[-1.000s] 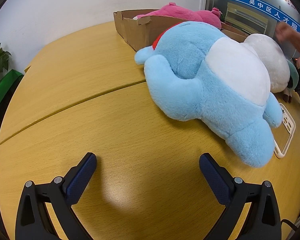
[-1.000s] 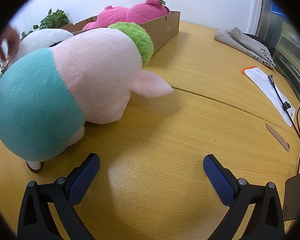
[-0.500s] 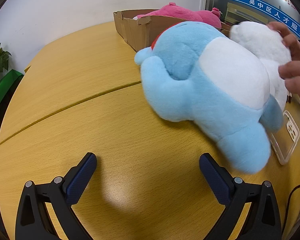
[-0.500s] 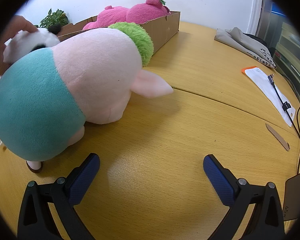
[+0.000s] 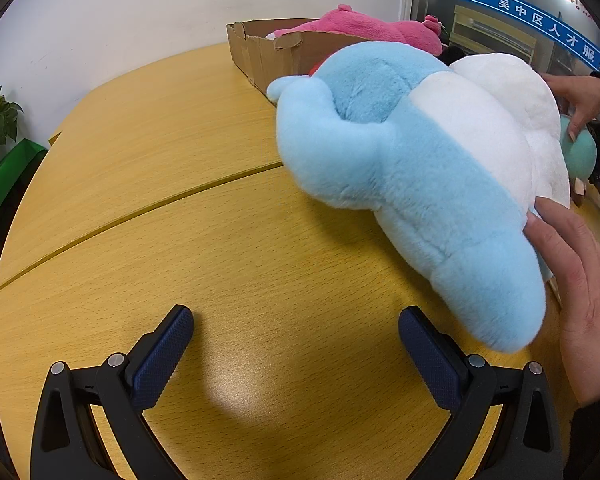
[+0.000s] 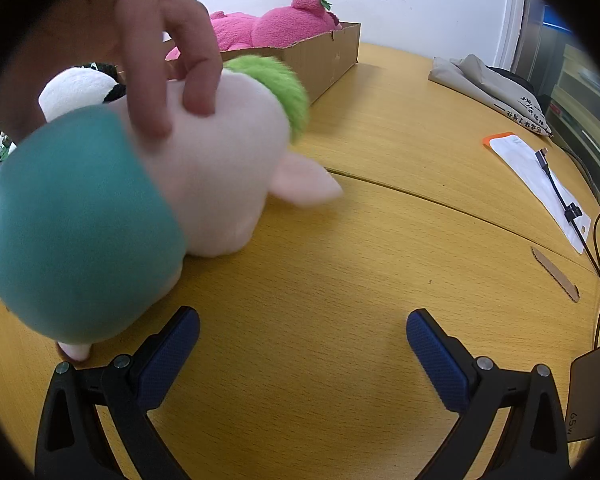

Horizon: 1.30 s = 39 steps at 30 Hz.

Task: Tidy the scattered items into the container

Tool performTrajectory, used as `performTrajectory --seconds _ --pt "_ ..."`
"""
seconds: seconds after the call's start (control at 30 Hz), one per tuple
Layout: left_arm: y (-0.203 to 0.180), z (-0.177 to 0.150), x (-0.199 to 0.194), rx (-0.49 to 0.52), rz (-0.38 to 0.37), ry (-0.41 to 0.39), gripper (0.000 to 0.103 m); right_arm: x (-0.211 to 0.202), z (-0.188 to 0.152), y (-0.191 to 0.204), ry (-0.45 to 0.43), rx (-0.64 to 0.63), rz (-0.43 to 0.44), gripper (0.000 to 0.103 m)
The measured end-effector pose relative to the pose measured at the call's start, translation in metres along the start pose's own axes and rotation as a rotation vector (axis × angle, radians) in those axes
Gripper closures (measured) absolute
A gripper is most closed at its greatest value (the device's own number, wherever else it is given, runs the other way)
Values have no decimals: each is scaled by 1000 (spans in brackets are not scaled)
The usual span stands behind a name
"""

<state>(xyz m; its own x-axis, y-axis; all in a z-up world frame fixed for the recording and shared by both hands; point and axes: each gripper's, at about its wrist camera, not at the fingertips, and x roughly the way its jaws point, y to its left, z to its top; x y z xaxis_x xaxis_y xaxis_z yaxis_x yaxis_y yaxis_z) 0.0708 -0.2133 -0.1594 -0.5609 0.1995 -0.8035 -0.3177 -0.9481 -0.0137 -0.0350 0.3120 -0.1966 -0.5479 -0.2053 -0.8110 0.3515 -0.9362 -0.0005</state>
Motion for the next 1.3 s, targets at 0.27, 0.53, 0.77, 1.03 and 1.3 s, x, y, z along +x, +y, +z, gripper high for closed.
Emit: performTrajectory --seconds 0.27,0.53,0.77,1.03,1.3 --pt "0 0 0 0 0 0 0 0 0 0 0 0 0 0" --pt "0 0 0 1 -1 0 0 0 0 0 0 0 0 0" --pt "0 0 0 1 -1 0 0 0 0 0 0 0 0 0" --pt "0 0 0 1 -1 0 0 0 0 0 0 0 0 0" --pt "0 0 0 2 -2 0 0 0 0 0 0 0 0 0"
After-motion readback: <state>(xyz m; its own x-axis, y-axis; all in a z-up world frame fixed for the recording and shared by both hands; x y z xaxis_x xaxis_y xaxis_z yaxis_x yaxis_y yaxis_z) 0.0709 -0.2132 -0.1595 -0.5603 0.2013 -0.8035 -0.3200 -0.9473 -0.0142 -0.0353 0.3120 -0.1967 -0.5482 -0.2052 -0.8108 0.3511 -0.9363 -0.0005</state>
